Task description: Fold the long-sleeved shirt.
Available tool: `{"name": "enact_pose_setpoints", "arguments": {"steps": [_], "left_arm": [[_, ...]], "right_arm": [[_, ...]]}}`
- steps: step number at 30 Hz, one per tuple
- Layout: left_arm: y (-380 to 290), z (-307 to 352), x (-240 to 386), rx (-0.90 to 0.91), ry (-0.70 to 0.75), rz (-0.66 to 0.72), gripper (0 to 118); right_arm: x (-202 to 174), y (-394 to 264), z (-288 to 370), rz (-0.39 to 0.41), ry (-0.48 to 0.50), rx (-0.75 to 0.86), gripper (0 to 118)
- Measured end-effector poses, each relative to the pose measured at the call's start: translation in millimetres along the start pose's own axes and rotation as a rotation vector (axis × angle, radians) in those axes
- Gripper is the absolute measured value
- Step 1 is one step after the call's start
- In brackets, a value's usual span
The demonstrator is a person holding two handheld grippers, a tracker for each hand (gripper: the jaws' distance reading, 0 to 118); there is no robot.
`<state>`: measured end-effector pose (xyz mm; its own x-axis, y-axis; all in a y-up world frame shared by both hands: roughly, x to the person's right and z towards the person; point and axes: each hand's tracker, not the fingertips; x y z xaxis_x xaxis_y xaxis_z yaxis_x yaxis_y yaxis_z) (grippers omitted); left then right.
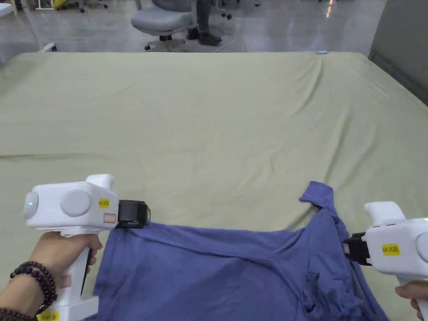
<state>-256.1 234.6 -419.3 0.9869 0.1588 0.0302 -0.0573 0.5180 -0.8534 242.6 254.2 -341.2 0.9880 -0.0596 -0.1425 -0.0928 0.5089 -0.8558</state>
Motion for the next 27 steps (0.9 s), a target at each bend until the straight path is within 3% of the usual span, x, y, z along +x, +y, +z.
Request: {"name": "enact_pose_setpoints", "arguments": {"steps": [5, 6, 7, 8, 10, 12, 14, 17, 20, 21, 25, 26, 27], "left_arm": [[26, -55, -15, -0.088, 0.076, 0.062, 116], [28, -64, -16, -0.109, 0.076, 0.068, 108], [29, -73, -17, -0.135, 0.069, 0.064, 92], [28, -79, -15, -0.152, 0.082, 0.064, 65], [24, -86, -9, -0.184, 0.155, 0.047, 45], [21, -71, 1, -0.116, 0.129, -0.023, 28], [19, -59, 5, -0.083, 0.023, 0.050, 1], [21, -40, 15, -0.059, 0.055, -0.017, 1], [22, -27, 14, -0.053, 0.019, 0.005, 1], [22, -23, 13, -0.050, 0.004, 0.016, 1], [20, -14, 14, -0.044, 0.012, 0.009, 1], [19, -13, 14, -0.044, 0.012, 0.008, 1], [18, -12, 14, -0.044, 0.010, 0.011, 1]], "right_arm": [[3, -1, -8, -0.011, -0.001, -0.027, 0], [7, 0, -11, -0.012, -0.006, -0.031, 0], [9, 1, -11, -0.013, -0.011, -0.034, 0], [11, 3, -11, -0.015, -0.017, -0.034, 0], [16, 8, -10, -0.023, -0.031, -0.028, 0], [22, 19, -10, -0.035, -0.038, -0.016, 0], [27, 33, -13, -0.045, -0.041, -0.008, 0], [32, 62, -27, -0.042, -0.031, -0.007, 4], [36, 93, -58, -0.048, -0.042, -0.075, 81], [37, 99, -67, -0.052, -0.046, -0.080, 84], [37, 122, -117, -0.102, -0.043, -0.189, 76], [34, 124, -129, -0.104, -0.036, -0.216, 69], [32, 124, -138, -0.101, -0.037, -0.253, 45]]}}
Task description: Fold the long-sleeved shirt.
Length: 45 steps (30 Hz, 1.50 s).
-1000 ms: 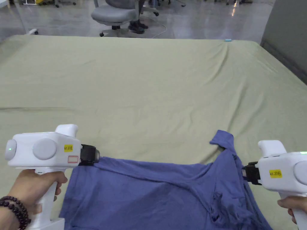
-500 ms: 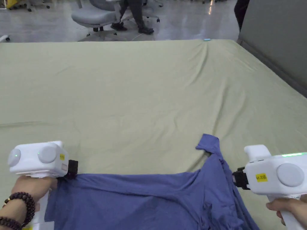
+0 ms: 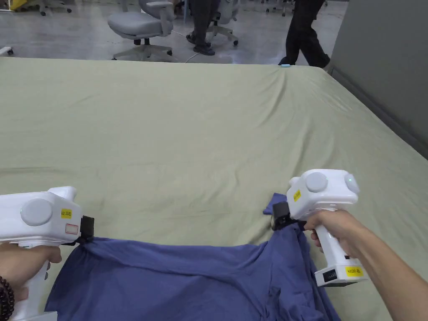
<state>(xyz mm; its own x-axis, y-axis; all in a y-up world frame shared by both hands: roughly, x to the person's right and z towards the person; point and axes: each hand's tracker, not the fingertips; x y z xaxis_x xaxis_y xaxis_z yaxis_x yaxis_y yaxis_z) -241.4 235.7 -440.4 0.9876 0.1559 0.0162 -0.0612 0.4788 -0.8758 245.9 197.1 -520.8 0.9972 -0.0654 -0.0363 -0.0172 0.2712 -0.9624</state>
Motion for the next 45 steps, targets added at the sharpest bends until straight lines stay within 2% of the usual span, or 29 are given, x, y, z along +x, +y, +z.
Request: {"name": "enact_pose_setpoints", "arguments": {"steps": [1, 2, 4, 6, 11, 16, 19, 24, 26, 29, 32, 34, 35, 38, 39, 40, 41, 42, 43, 45], "left_arm": [[-2, 0, -2, -0.001, -0.004, 0.006, 1], [-3, 0, -2, -0.002, -0.006, 0.012, 1], [-5, 1, -3, -0.007, -0.009, 0.015, 2], [-7, 5, -6, -0.009, -0.012, 0.010, 1], [-5, 48, -13, 0.063, -0.062, 0.017, 1], [-25, 101, -16, 0.108, -0.114, -0.018, 1], [-53, 121, -23, 0.064, -0.131, -0.073, 1], [-105, 115, -33, -0.096, -0.119, -0.103, 1], [-127, 100, -34, -0.185, -0.134, -0.123, 1], [-151, 70, -34, -0.312, -0.162, -0.121, 2], [-166, 40, -28, -0.365, -0.137, -0.135, 2], [-160, 42, -27, -0.302, -0.145, -0.089, 2], [-157, 41, -28, -0.326, -0.137, -0.085, 2], [-160, 42, -23, -0.322, -0.127, -0.111, 2], [-160, 44, -23, -0.316, -0.121, -0.109, 8], [-160, 48, -23, -0.307, -0.117, -0.104, 20], [-162, 56, -22, -0.288, -0.118, -0.093, 42], [-161, 65, -23, -0.237, -0.134, -0.078, 76], [-160, 76, -24, -0.198, -0.150, -0.067, 95], [-155, 99, -24, -0.128, -0.153, -0.053, 103]], "right_arm": [[-4, -1, -8, -0.002, -0.021, -0.036, 21], [-8, -5, -14, 0.007, -0.060, -0.059, 12], [-13, -7, -13, 0.067, -0.088, -0.003, 7], [-13, -10, 2, 0.044, -0.082, 0.009, 6], [-9, -24, 82, 0.078, -0.005, 0.202, 6], [-11, -85, 152, 0.174, 0.041, 0.320, 6], [-8, -138, 174, 0.208, 0.067, 0.311, 6], [-4, -207, 164, 0.283, 0.108, 0.126, 6], [-6, -232, 147, 0.339, 0.116, 0.016, 6], [-2, -246, 106, 0.355, 0.130, -0.119, 6], [-6, -245, 72, 0.363, 0.060, -0.140, 6], [-5, -238, 64, 0.346, 0.072, -0.138, 6], [-5, -236, 66, 0.339, 0.070, -0.135, 6], [-5, -236, 67, 0.368, 0.062, -0.139, 6], [-5, -239, 70, 0.364, 0.061, -0.138, 11], [-4, -240, 75, 0.361, 0.060, -0.135, 21], [-3, -240, 80, 0.362, 0.059, -0.125, 41], [-1, -240, 89, 0.352, 0.062, -0.107, 74], [-2, -242, 102, 0.343, 0.059, -0.084, 93], [-3, -238, 128, 0.336, 0.047, 0.013, 97]]}}
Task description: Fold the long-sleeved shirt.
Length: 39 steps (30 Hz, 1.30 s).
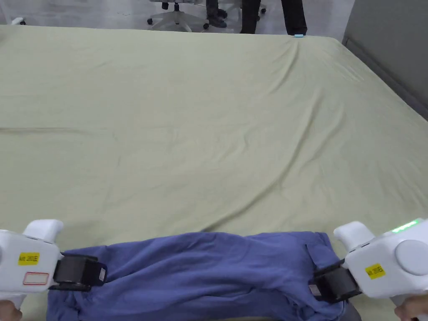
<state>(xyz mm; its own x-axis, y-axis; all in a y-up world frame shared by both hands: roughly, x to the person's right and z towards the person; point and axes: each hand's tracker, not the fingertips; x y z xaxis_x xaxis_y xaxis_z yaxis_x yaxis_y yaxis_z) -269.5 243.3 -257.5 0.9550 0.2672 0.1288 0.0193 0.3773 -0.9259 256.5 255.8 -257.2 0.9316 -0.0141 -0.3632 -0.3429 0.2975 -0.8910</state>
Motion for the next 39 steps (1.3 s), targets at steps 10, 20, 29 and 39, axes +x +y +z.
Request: {"name": "enact_pose_setpoints", "arguments": {"steps": [10, 20, 29, 39], "left_arm": [[19, 23, 34, 0.297, 0.171, -0.076, 0], [32, 28, 21, 0.315, 0.014, 0.003, 0], [-9, -13, -97, 0.117, -0.315, 0.325, 118], [-41, -64, -112, 0.087, -0.627, 0.439, 118]], "right_arm": [[-46, 51, 38, -0.109, -0.234, 0.372, 0], [-69, 75, 17, -0.116, -0.230, 0.355, 0], [-82, 54, 35, -0.163, -0.110, 0.409, 0], [-92, 44, 31, -0.167, -0.076, 0.402, 0]]}}
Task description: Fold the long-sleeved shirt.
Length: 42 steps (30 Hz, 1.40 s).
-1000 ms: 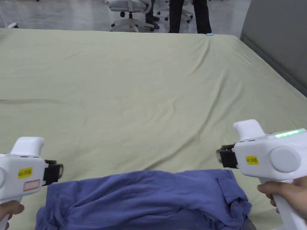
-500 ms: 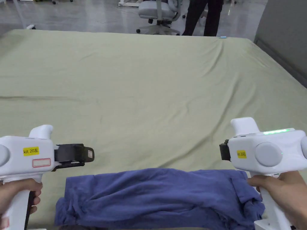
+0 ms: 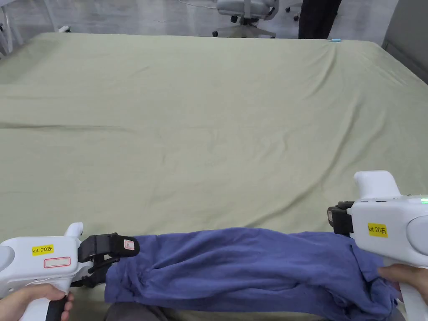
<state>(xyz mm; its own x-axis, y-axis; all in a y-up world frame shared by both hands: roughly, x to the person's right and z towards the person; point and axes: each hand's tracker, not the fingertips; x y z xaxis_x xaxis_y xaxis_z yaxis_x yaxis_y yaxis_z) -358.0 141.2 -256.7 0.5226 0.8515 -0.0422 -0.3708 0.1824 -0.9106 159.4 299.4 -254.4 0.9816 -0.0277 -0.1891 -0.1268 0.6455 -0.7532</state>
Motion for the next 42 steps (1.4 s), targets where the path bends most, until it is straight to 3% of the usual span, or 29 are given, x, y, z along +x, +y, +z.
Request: {"name": "enact_pose_setpoints", "arguments": {"steps": [6, 11, 13, 14, 15, 16, 17, 19, 24, 35, 42], "left_arm": [[-2, -22, -6, -0.003, -0.174, 0.062, 118], [-7, -48, 5, -0.007, -0.207, 0.036, 118], [-10, -57, 14, -0.021, -0.165, -0.047, 114], [-12, -60, 21, -0.025, -0.115, -0.101, 94], [-13, -61, 28, -0.035, -0.031, -0.162, 13], [-12, -61, 23, -0.029, 0.080, -0.215, 4], [-10, -69, 19, -0.036, 0.221, -0.216, 3], [-9, -68, 12, -0.033, 0.070, -0.160, 3], [-3, -62, 21, 0.021, 0.171, -0.227, 3], [57, 6, 26, 0.178, 0.286, -0.217, 3], [88, 87, -8, 0.341, 0.478, -0.082, 3]], "right_arm": [[0, -4, -3, -0.024, 0.011, -0.014, 0], [3, -6, -4, -0.036, 0.003, -0.020, 0], [4, -7, -4, -0.043, 0.001, -0.020, 0], [5, -8, -3, -0.045, 0.000, -0.021, 0], [5, -8, -2, -0.048, -0.002, -0.021, 0], [6, -9, -1, -0.049, -0.003, -0.021, 0], [7, -10, -1, -0.051, -0.004, -0.021, 0], [8, -12, 1, -0.055, -0.006, -0.023, 0], [13, -15, 4, -0.067, -0.012, -0.026, 0], [16, -7, 4, -0.070, -0.026, -0.026, 0], [11, -3, -7, -0.062, -0.016, -0.036, 0]]}}
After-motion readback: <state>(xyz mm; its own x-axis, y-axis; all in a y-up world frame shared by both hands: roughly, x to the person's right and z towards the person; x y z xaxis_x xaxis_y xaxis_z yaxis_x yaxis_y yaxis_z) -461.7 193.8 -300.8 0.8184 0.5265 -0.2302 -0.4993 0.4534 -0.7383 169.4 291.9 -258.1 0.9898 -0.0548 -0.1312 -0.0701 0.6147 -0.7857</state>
